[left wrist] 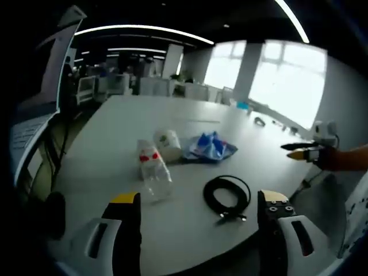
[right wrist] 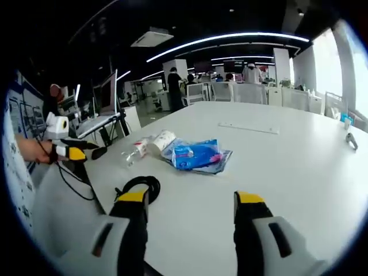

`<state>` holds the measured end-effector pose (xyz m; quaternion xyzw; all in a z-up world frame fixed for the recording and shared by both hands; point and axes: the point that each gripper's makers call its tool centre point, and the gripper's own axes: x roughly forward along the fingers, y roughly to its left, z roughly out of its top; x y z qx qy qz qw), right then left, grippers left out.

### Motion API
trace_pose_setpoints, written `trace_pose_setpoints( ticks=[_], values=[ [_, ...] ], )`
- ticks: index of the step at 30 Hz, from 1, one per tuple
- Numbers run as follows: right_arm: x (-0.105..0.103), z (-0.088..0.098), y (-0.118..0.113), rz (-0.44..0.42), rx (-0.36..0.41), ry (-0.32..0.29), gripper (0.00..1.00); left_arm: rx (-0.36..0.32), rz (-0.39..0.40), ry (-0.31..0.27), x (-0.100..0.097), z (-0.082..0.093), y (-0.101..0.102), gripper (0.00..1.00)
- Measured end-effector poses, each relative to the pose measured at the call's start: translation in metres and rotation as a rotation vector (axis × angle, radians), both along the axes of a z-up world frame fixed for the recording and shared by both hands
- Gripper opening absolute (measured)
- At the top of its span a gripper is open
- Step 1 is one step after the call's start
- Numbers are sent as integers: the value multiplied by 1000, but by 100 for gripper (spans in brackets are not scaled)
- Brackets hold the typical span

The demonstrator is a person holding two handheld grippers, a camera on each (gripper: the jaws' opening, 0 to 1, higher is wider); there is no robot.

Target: Arrange the tabletop items into an orderly group along one side of the table until the central work area is clear of visible clutter.

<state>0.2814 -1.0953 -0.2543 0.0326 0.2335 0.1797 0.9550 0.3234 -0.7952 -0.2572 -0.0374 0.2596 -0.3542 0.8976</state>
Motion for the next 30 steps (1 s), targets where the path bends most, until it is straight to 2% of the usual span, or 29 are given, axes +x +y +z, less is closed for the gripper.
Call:
trace_pose_setpoints(
  ticks=[11, 30],
  values=[
    [16, 8, -8, -2, -9, -23, 58, -7, 2, -12, 11, 7, -10, 79],
    [42, 18, -20, 10, -18, -54, 58, -5, -22, -38, 26, 22, -40, 77]
  ],
)
